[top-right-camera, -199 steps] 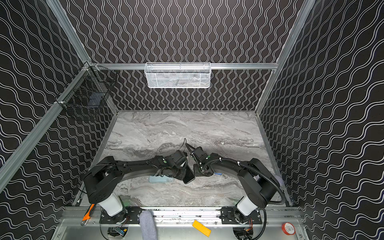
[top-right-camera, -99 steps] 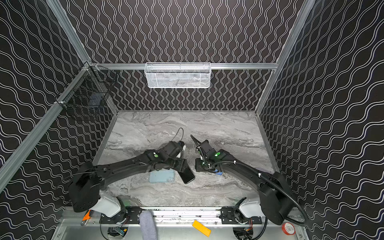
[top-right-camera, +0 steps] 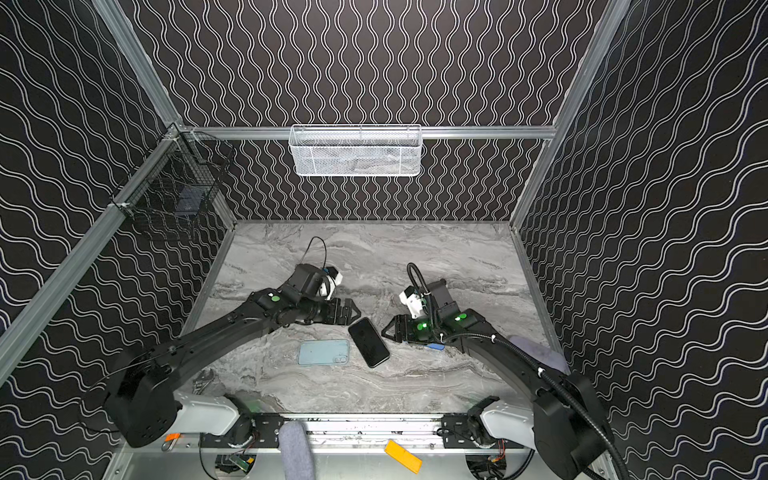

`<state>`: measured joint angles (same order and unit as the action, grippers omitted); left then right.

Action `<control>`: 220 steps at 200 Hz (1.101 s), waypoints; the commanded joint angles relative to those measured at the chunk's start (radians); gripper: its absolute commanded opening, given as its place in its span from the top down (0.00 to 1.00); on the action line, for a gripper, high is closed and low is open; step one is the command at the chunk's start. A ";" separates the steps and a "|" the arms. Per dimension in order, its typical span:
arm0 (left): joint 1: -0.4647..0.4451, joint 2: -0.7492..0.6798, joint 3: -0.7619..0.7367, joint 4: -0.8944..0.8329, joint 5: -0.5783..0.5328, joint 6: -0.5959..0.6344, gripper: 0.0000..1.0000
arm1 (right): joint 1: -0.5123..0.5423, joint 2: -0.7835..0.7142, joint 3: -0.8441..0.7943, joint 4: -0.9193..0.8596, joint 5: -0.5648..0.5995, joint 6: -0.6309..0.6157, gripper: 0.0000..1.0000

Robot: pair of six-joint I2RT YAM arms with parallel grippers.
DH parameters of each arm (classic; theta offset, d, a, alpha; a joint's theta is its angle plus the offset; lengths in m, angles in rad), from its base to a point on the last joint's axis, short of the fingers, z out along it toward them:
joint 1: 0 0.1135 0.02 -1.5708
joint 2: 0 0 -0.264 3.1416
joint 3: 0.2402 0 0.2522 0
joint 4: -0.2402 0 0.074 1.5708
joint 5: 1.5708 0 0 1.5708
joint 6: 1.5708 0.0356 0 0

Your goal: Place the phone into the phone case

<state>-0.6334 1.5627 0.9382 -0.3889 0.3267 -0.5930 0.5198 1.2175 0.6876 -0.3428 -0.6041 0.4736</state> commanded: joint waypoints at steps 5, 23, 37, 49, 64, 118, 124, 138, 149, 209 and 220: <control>0.007 0.048 -0.077 0.205 0.219 -0.165 0.02 | -0.001 0.011 -0.060 0.100 -0.080 0.013 0.31; 0.007 0.081 -0.091 0.260 0.227 -0.212 0.02 | -0.004 0.033 -0.097 0.138 -0.084 0.019 0.30; 0.007 0.102 -0.084 0.274 0.215 -0.222 0.02 | -0.003 0.048 -0.128 0.173 -0.082 0.029 0.30; 0.006 0.121 -0.072 0.259 0.193 -0.222 0.02 | -0.009 0.060 -0.152 0.204 -0.076 0.048 0.29; 0.008 0.151 -0.046 0.213 0.157 -0.211 0.02 | -0.012 0.075 -0.177 0.235 -0.073 0.078 0.29; 0.020 0.218 0.053 0.106 0.010 -0.095 0.02 | -0.011 0.113 -0.276 0.369 -0.121 0.211 0.28; 0.020 0.236 0.059 0.124 0.022 -0.096 0.02 | -0.011 0.122 -0.283 0.386 -0.126 0.223 0.27; 0.023 0.278 0.069 0.161 0.044 -0.101 0.02 | -0.011 0.141 -0.295 0.427 -0.136 0.245 0.27; 0.021 0.302 0.074 0.177 0.045 -0.107 0.02 | -0.010 0.156 -0.304 0.464 -0.141 0.265 0.27; 0.022 0.351 0.063 0.256 0.069 -0.119 0.02 | -0.010 0.232 -0.335 0.633 -0.160 0.342 0.27; 0.022 0.351 0.051 0.272 0.076 -0.127 0.02 | -0.010 0.242 -0.340 0.668 -0.159 0.357 0.27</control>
<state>-0.6140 1.9091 1.0023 -0.1894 0.3782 -0.7231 0.5087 1.4399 0.3614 0.2611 -0.8028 0.7780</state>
